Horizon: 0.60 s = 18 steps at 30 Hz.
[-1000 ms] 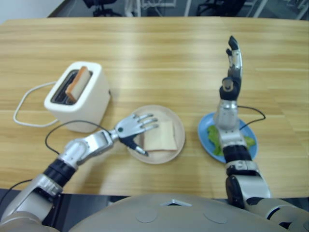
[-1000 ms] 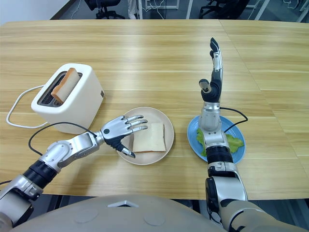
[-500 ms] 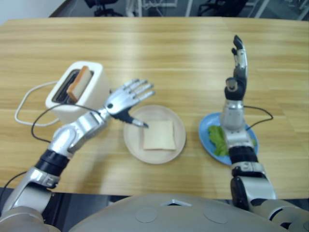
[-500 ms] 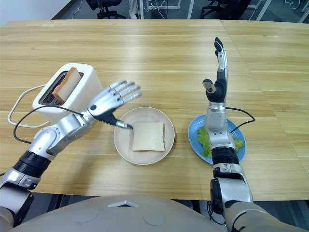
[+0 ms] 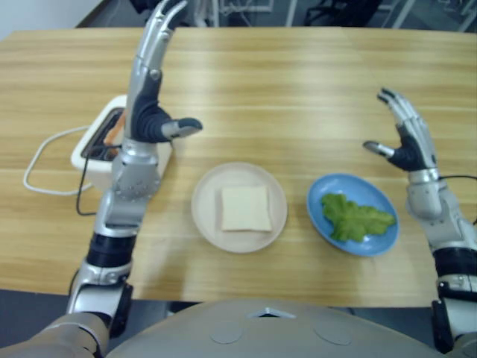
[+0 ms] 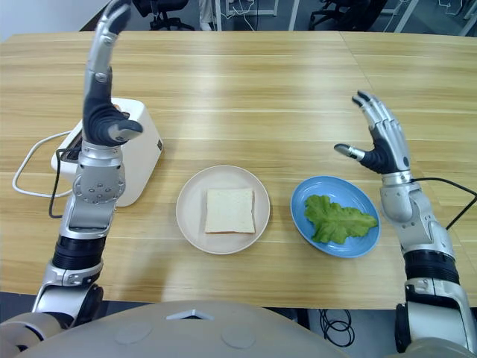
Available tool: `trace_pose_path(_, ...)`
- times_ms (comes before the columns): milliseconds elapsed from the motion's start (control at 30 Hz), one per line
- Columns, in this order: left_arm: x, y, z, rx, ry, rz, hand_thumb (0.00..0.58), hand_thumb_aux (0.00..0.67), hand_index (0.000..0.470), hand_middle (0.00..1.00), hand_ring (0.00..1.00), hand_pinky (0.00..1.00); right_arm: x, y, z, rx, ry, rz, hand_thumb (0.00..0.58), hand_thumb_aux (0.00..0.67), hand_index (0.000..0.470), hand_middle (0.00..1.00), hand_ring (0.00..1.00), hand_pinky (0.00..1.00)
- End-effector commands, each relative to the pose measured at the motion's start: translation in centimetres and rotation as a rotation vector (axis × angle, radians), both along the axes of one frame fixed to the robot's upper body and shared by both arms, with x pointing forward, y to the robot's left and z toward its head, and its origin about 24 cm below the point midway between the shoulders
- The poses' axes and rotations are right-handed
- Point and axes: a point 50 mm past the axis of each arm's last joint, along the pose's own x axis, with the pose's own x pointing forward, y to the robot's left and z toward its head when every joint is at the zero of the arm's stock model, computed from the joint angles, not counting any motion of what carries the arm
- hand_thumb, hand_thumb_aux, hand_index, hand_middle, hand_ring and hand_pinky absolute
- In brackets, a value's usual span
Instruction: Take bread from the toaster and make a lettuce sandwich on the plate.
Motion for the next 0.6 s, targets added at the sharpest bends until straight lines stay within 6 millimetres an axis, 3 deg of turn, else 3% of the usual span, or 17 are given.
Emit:
trace_pose_path(33,-0.4,0.6,0.0,-0.082,0.01,0.001,0.0,0.0,0.0,0.0,0.0,0.0,-1.5,-1.3,-1.7,-0.203,0.208,-0.03,0.0,0.0,0.0,0.0,0.0,0.0)
trace_pose_path(300,-0.8,1.4,-0.2,-0.116,0.008,0.028,0.0,0.0,0.0,0.0,0.0,0.0,-4.4,-5.4,-1.6,-0.551,0.509,-0.125,0.0,0.0,0.0,0.0,0.0,0.0)
trace_pose_path(467,-1.0,1.2,0.0,-0.101,-0.004,0.033,0.0,0.0,0.0,0.0,0.0,0.0,-5.3,-5.8,0.0,-0.668,0.601,-0.097,0.0,0.0,0.0,0.0,0.0,0.0)
trace_pose_path(600,-1.1,1.1,-0.1,-0.103,-0.006,0.035,0.0,0.0,0.0,0.0,0.0,0.0,-5.0,-4.9,0.5,-0.739,0.62,-0.046,0.0,0.0,0.0,0.0,0.0,0.0)
